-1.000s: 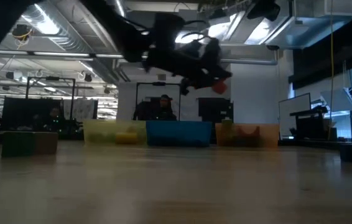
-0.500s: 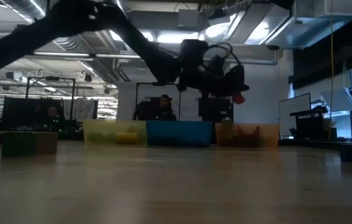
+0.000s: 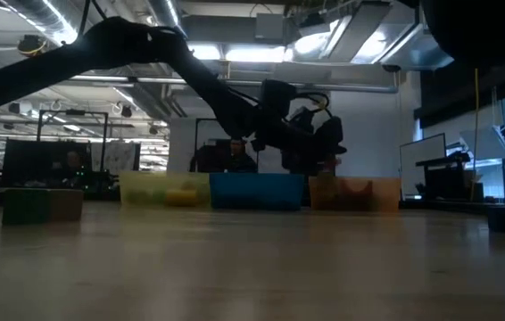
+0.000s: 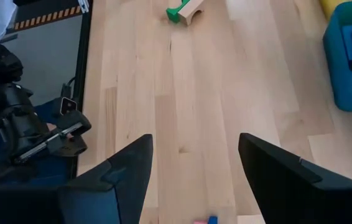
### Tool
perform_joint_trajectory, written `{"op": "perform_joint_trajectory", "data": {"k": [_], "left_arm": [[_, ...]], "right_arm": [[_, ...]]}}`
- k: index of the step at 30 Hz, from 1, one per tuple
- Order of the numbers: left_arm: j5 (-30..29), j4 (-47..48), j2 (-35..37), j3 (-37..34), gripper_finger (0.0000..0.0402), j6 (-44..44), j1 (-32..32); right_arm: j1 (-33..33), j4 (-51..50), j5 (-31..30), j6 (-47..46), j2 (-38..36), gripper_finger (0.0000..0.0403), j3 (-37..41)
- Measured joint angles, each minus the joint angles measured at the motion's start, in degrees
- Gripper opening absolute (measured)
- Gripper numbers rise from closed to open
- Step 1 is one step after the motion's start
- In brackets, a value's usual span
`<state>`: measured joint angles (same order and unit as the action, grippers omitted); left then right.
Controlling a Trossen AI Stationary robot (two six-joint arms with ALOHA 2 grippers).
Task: Sort blocks by size
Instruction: Put the yellow rectangle block into the blue bin
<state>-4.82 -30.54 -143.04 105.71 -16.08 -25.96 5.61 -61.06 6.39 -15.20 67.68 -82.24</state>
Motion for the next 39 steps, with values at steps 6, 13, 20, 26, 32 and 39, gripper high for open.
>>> {"op": "perform_joint_trajectory", "data": {"k": [6,13,20,26,32,39], "left_arm": [[-0.3,-0.1,0.0,0.0,0.0211,-0.7,0.0],[1.6,0.0,2.3,0.0,0.0221,-5.5,0.5],[7.7,7.8,8.0,0.0,0.0210,-2.4,0.4],[12.2,26.6,14.5,0.0,0.0206,8.0,0.4],[13.9,34.2,18.1,-2.7,0.0205,12.1,2.7],[13.6,31.9,25.5,-13.4,0.0205,13.3,2.9]], "right_arm": [[0.0,-0.1,0.0,0.0,0.0,0.0241,0.0],[0.1,-7.3,-3.8,0.0,0.0,0.0241,1.1],[0.1,-13.9,-7.3,0.0,0.0,0.0241,7.1],[0.1,-13.9,-7.3,0.7,0.0,0.0241,15.3],[0.1,-13.8,-7.3,2.4,0.0,0.0241,23.6],[0.1,-9.0,-6.1,3.6,0.0,0.0241,32.8]]}}
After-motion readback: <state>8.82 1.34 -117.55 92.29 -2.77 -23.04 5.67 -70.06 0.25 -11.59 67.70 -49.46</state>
